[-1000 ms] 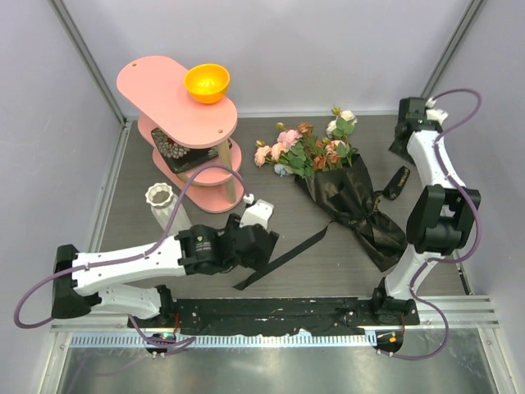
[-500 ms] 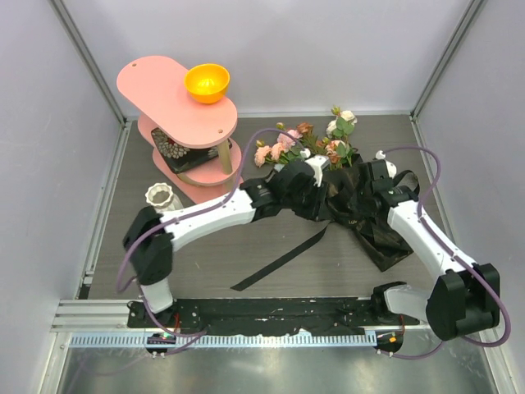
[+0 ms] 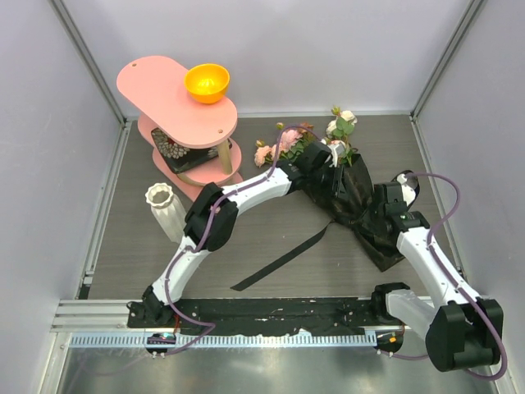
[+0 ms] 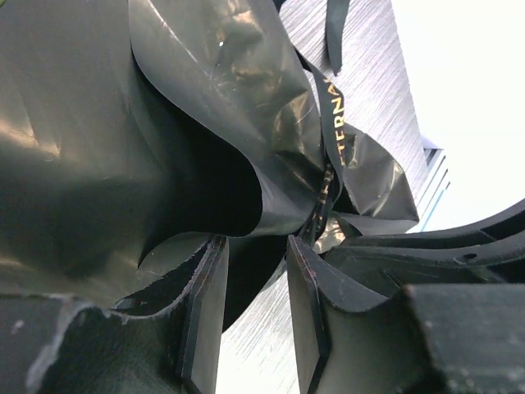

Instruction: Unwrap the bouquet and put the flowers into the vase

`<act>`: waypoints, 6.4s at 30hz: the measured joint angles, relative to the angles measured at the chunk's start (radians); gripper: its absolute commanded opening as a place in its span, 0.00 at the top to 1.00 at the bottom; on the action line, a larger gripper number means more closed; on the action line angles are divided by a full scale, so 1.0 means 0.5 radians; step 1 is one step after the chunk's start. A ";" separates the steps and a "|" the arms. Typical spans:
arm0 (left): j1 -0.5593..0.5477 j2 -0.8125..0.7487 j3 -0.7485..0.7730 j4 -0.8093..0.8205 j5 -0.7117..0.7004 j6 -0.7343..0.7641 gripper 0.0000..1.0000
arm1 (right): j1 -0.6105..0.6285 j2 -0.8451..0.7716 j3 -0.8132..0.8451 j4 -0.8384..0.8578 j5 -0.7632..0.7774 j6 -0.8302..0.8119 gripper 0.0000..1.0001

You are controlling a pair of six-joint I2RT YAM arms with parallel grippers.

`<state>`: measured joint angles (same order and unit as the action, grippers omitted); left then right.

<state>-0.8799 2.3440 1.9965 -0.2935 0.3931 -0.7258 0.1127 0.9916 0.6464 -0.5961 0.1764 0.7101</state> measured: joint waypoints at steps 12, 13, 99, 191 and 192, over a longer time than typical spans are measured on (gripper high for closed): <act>-0.012 0.095 0.161 -0.242 -0.184 0.047 0.69 | -0.050 0.060 -0.108 0.170 -0.185 -0.047 0.80; -0.012 0.099 0.161 -0.253 -0.193 0.050 0.69 | -0.050 0.066 -0.114 0.185 -0.192 -0.049 0.80; -0.072 0.479 0.632 -0.439 -0.015 0.147 0.64 | -0.414 0.018 -0.084 0.434 -0.292 0.042 0.66; -0.069 0.491 0.632 -0.463 -0.036 0.175 0.64 | -0.456 -0.168 -0.102 0.395 -0.430 -0.063 0.65; -0.069 0.491 0.632 -0.463 -0.036 0.176 0.64 | -0.456 -0.169 -0.109 0.397 -0.423 -0.038 0.65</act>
<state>-0.9142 2.5896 2.3127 -0.5251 0.3752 -0.6376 -0.1154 0.9070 0.5919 -0.3977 -0.0349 0.6910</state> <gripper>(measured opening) 0.363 0.350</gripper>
